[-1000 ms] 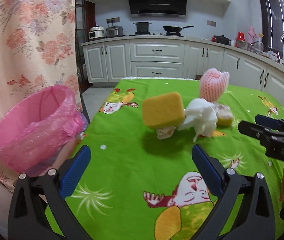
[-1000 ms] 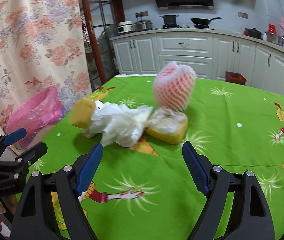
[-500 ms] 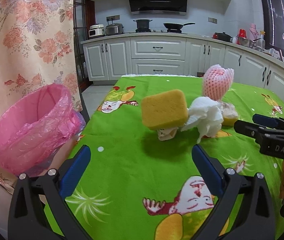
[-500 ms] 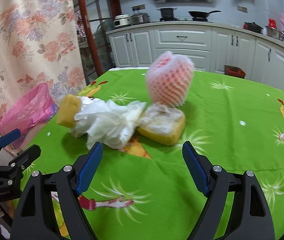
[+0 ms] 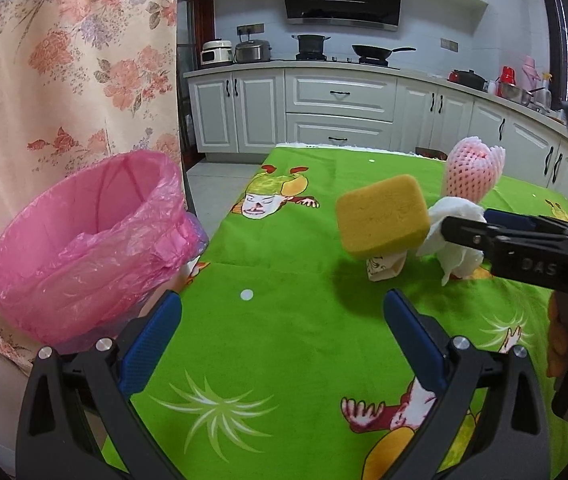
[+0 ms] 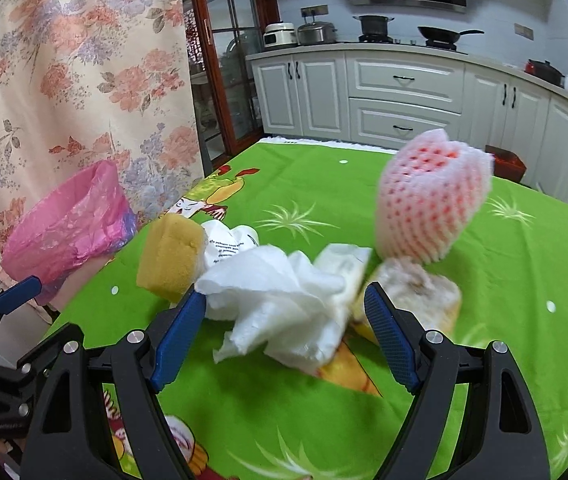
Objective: Collect trash
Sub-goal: 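Grasp the yellow sponge with the left tool while the right tool grasps white tissue, then carry the sponge and tissue over the pink bin and open both tools, then move both tools back over the table toward the wrapped items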
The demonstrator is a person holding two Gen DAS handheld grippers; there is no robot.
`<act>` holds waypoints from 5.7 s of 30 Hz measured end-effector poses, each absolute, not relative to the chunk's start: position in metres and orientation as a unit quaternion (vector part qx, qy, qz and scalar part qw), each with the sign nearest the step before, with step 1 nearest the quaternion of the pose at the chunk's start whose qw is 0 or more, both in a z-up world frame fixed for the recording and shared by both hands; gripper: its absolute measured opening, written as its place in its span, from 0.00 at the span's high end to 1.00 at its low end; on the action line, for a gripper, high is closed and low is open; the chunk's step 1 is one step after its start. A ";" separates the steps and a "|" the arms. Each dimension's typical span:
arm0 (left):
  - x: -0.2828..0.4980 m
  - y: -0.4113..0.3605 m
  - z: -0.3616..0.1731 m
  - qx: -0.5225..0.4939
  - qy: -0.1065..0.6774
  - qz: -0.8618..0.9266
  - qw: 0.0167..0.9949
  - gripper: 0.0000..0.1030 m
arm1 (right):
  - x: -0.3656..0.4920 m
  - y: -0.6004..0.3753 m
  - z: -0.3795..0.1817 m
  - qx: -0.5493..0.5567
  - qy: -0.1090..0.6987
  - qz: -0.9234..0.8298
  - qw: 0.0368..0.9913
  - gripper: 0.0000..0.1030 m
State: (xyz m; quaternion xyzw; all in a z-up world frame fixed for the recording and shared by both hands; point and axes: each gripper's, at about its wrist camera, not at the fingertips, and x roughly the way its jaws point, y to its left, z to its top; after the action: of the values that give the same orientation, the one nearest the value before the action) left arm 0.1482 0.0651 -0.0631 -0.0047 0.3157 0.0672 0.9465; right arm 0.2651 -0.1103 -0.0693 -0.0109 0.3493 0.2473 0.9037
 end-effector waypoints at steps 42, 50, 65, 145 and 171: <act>0.233 0.026 -0.075 0.031 0.327 -0.005 0.944 0.62 | 0.215 -0.191 -0.065 0.041 0.324 0.238 0.915 0.81; 0.194 0.026 -0.063 0.026 0.308 -0.006 0.951 0.64 | 0.201 -0.183 -0.059 0.033 0.318 0.246 0.915 0.81; 0.127 0.008 -0.038 0.018 0.266 -0.031 0.963 0.64 | 0.168 -0.171 -0.047 0.014 0.304 0.250 0.919 0.81; 0.089 0.282 0.010 -0.088 0.187 0.247 0.947 0.06 | 0.235 0.074 0.013 -0.034 0.241 0.439 0.865 0.44; 0.102 0.072 -0.020 -0.034 0.259 0.047 0.964 0.05 | 0.176 -0.162 -0.026 0.050 0.272 0.259 0.925 0.44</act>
State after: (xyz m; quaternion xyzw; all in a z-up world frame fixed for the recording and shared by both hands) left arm 0.1022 0.0722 -0.0201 -0.0338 0.2588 0.0469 0.9642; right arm 0.1758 -0.1621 -0.0258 0.0500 0.2720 0.2589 0.9255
